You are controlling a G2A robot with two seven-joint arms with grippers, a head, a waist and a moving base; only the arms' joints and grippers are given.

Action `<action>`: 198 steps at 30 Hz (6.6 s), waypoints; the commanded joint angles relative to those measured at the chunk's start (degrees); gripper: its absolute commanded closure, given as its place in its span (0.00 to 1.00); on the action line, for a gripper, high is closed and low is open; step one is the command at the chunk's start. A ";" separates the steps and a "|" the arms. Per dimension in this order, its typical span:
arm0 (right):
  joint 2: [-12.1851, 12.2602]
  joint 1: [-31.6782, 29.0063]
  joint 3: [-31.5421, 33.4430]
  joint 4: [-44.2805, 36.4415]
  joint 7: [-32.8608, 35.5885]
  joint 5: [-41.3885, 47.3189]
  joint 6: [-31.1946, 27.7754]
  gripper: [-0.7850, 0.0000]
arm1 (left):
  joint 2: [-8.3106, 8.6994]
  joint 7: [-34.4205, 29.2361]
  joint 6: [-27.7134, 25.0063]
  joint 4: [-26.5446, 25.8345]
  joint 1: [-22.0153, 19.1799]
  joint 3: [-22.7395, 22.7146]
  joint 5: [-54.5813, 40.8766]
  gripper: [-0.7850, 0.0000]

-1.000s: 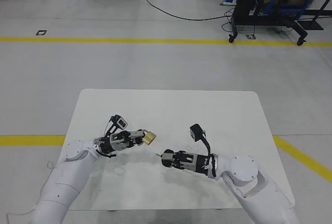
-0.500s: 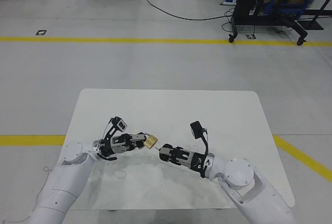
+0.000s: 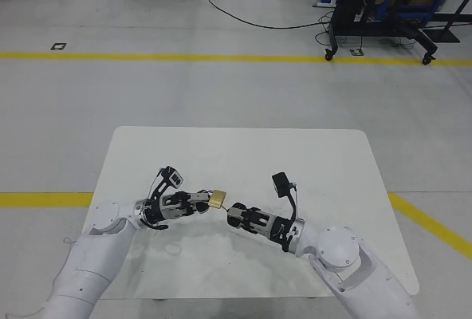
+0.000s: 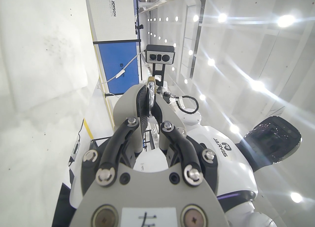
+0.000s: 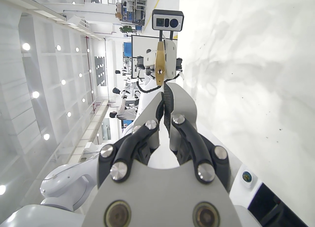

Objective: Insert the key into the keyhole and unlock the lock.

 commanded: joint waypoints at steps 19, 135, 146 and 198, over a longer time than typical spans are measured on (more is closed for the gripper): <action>1.45 0.80 5.58 1.39 13.57 5.45 -0.10 1.00 | 0.65 -8.08 -4.91 0.46 0.03 -1.68 -0.20 1.00; -2.87 7.23 -3.38 16.44 5.67 42.08 -25.83 1.00 | -0.04 -12.17 4.89 4.70 -1.59 3.83 -22.23 1.00; -3.64 7.96 -6.15 16.38 3.96 35.32 -25.81 1.00 | 0.79 -12.17 4.17 4.30 -1.89 5.19 -22.80 1.00; -0.64 3.83 2.86 7.76 8.16 42.17 15.05 0.71 | 5.80 -12.17 -3.54 -9.56 2.55 -0.61 -3.22 1.00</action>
